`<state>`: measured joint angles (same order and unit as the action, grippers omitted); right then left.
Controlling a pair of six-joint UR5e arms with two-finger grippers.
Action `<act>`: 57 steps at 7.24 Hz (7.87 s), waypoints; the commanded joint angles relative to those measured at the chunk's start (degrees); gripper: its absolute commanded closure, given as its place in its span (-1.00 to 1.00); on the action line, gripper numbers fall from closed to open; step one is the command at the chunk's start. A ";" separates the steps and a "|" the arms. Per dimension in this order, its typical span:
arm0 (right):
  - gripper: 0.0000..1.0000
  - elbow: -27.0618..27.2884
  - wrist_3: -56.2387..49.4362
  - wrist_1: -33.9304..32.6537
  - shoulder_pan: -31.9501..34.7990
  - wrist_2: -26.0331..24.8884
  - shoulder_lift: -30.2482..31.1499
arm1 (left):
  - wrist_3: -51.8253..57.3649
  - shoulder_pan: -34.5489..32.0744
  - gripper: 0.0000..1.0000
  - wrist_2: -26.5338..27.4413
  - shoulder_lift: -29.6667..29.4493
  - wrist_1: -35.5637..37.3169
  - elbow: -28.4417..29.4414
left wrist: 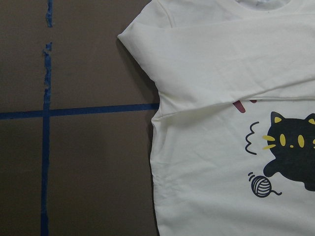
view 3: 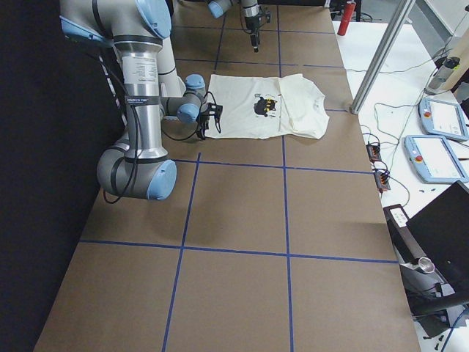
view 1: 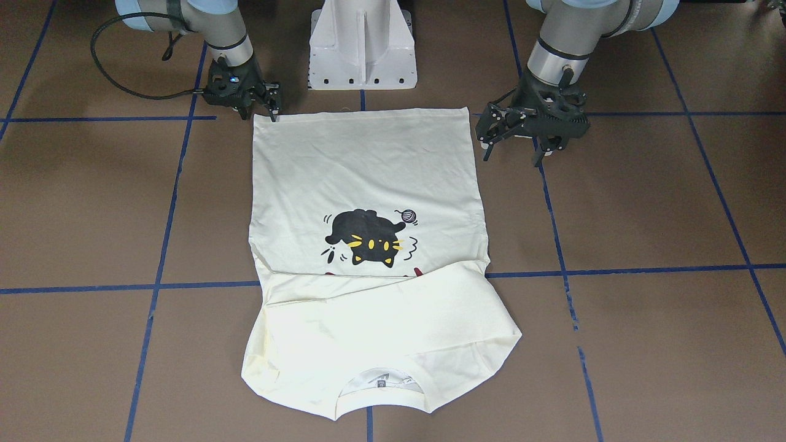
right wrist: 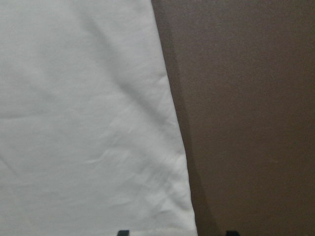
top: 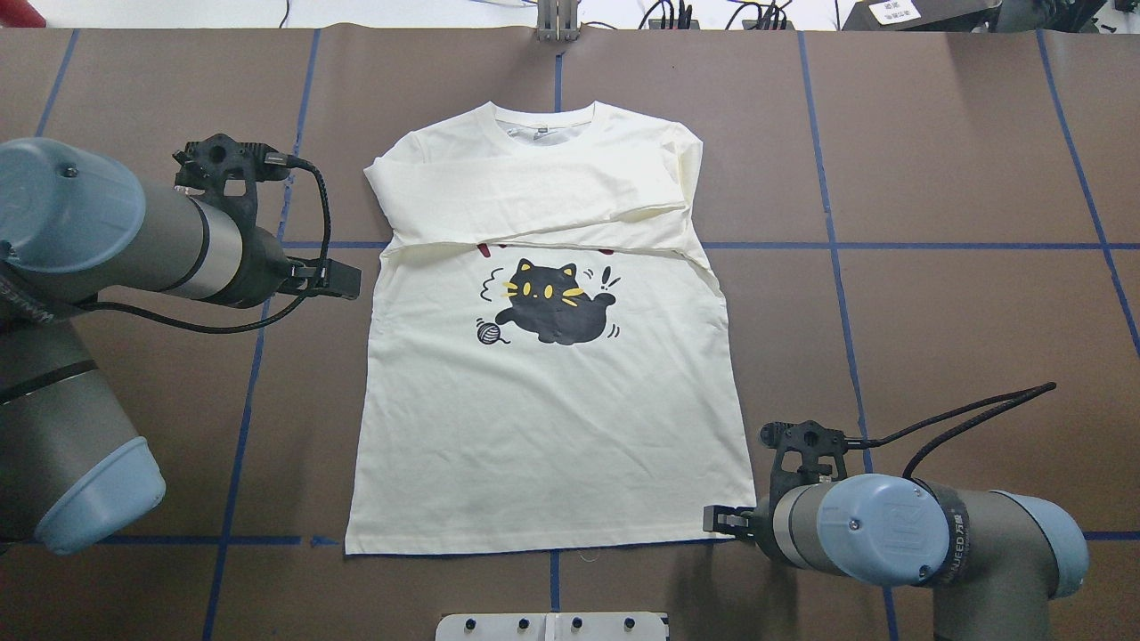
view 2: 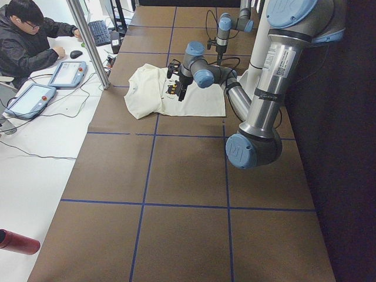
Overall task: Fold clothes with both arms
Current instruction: 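Move both grippers along the side edges toward the hem nearest the robot, then grasp the hem corners nearest the robot with both grippers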
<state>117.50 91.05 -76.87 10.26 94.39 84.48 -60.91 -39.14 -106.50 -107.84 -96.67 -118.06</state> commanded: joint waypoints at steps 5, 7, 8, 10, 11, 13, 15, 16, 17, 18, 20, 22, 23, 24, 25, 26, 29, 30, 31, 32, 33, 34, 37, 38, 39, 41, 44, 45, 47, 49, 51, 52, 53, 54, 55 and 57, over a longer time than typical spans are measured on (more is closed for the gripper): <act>-0.30 -0.25 0.00 -0.12 0.64 0.09 -0.10 | -0.09 0.03 -1.00 0.06 -0.35 -0.01 0.02; -0.05 -0.51 0.00 -0.12 0.47 0.09 -0.19 | -0.09 0.03 -1.00 0.06 -0.35 -0.10 0.11; 0.06 -0.52 0.00 -0.12 0.46 0.09 -0.28 | -0.09 0.03 -1.00 0.06 -0.35 -0.10 0.11; 0.06 -0.52 0.00 -0.12 0.46 0.18 -0.28 | -0.18 0.03 -1.00 0.06 -0.35 -0.01 0.02; 0.26 -0.52 0.00 -0.12 0.55 0.26 -0.28 | -0.26 0.03 -1.00 0.06 -0.35 -0.01 0.02; 0.99 -0.43 0.00 -0.12 0.64 0.88 -0.19 | -0.26 0.12 -1.00 0.15 -0.35 -0.19 0.19; 1.00 0.01 0.00 0.06 0.99 0.88 -0.28 | -0.35 0.29 -1.00 0.15 -0.44 -0.36 0.28; 1.00 0.88 0.00 0.06 1.25 0.70 -0.28 | -0.44 0.29 -1.00 0.06 -0.36 -0.45 0.37; 1.00 2.02 0.00 0.06 1.78 0.88 -0.19 | -0.87 0.38 -1.00 0.06 0.34 -0.45 0.80; 1.00 3.34 0.00 0.06 2.13 1.23 -0.19 | -5.58 0.64 -1.00 -0.37 2.09 -0.54 0.63; 1.00 4.49 0.00 0.14 2.92 2.11 -0.28 | -18.12 6.05 -0.99 -0.73 9.18 -9.71 -0.85; 1.00 4.58 0.00 0.49 3.10 2.28 -0.45 | -32.01 15.97 -0.96 4.68 12.12 -14.95 -0.77; 1.00 4.67 0.00 0.41 3.36 2.37 -1.06 | -38.08 21.07 -0.91 8.90 12.04 -14.96 -0.69; 1.00 4.67 0.00 0.50 3.80 2.98 -1.24 | -41.02 24.34 -0.90 10.68 12.04 -14.52 -0.60; 1.00 4.58 0.00 0.50 3.80 2.99 -2.11 | -42.79 26.46 -0.85 12.26 12.04 -14.25 0.01; 1.00 4.58 0.00 0.50 3.89 2.99 -2.21 | -44.02 27.44 -0.78 12.54 11.86 -13.82 0.10; 1.00 4.58 0.00 0.50 3.98 2.99 -2.21 | -44.39 28.33 -0.63 12.63 11.07 -10.30 0.80; 1.00 4.58 0.00 0.50 4.07 2.99 -2.21 | -44.39 28.33 -0.59 12.63 11.16 -10.30 1.24; 1.00 4.58 0.00 0.50 4.07 3.08 -2.21 | -44.39 28.33 -0.57 12.63 11.25 -10.04 1.51; 1.00 4.58 0.00 0.50 4.07 3.08 -2.21 | -44.39 28.33 -0.52 12.63 11.33 -9.60 1.51; 1.00 4.49 0.00 0.50 4.07 2.99 -2.21 | -44.39 28.33 -0.48 12.63 11.25 -9.59 1.51; 1.00 4.49 0.00 0.50 4.07 3.08 -2.12 | -44.39 28.59 -0.44 12.63 11.16 -9.59 1.60; 1.00 4.49 0.00 0.41 4.16 3.08 -2.12 | -44.39 28.86 -0.20 12.54 10.98 -8.36 1.51; 1.00 4.49 0.00 0.41 4.33 3.08 -2.12 | -44.39 28.86 -0.12 12.54 10.64 -8.19 1.43; 1.00 4.49 0.00 0.41 4.51 3.42 -2.12 | -44.39 28.86 0.02 12.54 9.94 -7.67 1.42; 1.00 4.58 0.00 0.50 5.30 4.83 -2.12 | -44.39 28.94 0.27 12.54 9.75 -7.22 1.42; 1.00 4.49 0.00 0.41 5.56 4.83 -2.12 | -44.30 29.65 0.30 12.63 9.84 -7.13 1.42; 1.00 4.49 0.00 0.41 5.65 4.92 -2.12 | -44.30 29.65 0.29 12.63 9.84 -6.70 1.42; 1.00 4.58 0.00 0.50 6.17 5.79 -2.12 | -44.21 29.65 0.31 12.54 9.58 -4.76 0.99; 1.00 4.49 0.00 0.50 6.44 5.98 -2.12 | -44.21 29.65 0.52 12.63 9.58 -4.76 1.07; 1.00 4.49 -0.09 0.50 6.53 6.06 -2.12 | -44.21 29.65 1.00 12.63 9.66 -4.76 0.90; 1.00 4.49 -0.09 0.50 6.53 6.06 -2.12 | -44.21 29.56 1.00 12.63 9.67 -4.67 0.72; 1.00 4.67 -0.09 0.50 6.62 6.33 -2.12 | -44.12 29.56 1.00 12.63 9.75 -4.67 0.20; 1.00 5.28 0.00 0.50 6.79 7.37 -2.12 | -43.60 29.56 1.00 12.63 10.01 -4.67 -1.20; 1.00 6.24 0.00 0.50 6.88 8.60 -2.04 | -43.25 29.56 1.00 12.63 10.36 -4.67 -3.04; 1.00 9.14 0.00 0.41 7.40 12.21 -0.90 | -40.36 29.56 1.00 12.20 10.80 -3.28 -8.30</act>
<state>124.82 91.05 -76.39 17.32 104.80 82.84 -102.92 -9.58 -94.00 -97.39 -100.97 -123.16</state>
